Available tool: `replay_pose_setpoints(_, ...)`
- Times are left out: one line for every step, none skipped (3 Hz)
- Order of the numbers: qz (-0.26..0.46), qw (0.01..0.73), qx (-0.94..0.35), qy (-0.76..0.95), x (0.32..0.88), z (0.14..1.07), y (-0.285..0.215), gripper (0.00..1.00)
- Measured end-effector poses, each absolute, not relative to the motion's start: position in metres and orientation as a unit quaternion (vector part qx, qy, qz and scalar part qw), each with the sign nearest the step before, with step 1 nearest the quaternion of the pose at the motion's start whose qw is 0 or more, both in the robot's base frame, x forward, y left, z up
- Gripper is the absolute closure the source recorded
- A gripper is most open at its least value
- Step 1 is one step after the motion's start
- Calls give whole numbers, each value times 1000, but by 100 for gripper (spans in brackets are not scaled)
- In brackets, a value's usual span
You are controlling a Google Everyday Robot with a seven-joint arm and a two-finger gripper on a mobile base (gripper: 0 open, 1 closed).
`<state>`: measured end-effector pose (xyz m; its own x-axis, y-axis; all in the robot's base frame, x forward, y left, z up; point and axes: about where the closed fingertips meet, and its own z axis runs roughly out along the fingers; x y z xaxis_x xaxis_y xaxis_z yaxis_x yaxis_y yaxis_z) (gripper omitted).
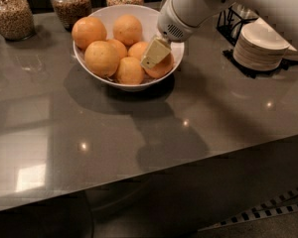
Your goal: Pick orange from white bowl
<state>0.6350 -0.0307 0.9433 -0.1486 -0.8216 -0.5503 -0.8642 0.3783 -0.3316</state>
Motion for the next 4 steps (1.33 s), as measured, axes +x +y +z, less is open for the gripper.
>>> replay_pose_setpoints(33,331,-546,768,635,934,-35,33)
replay_pose_setpoints(32,321,-538,779,639,922,-40,31)
replay_pose_setpoints(35,311,-533,786,644,910,-42,30)
replay_pose_setpoints(41,303,-529,791,649,897,-41,30)
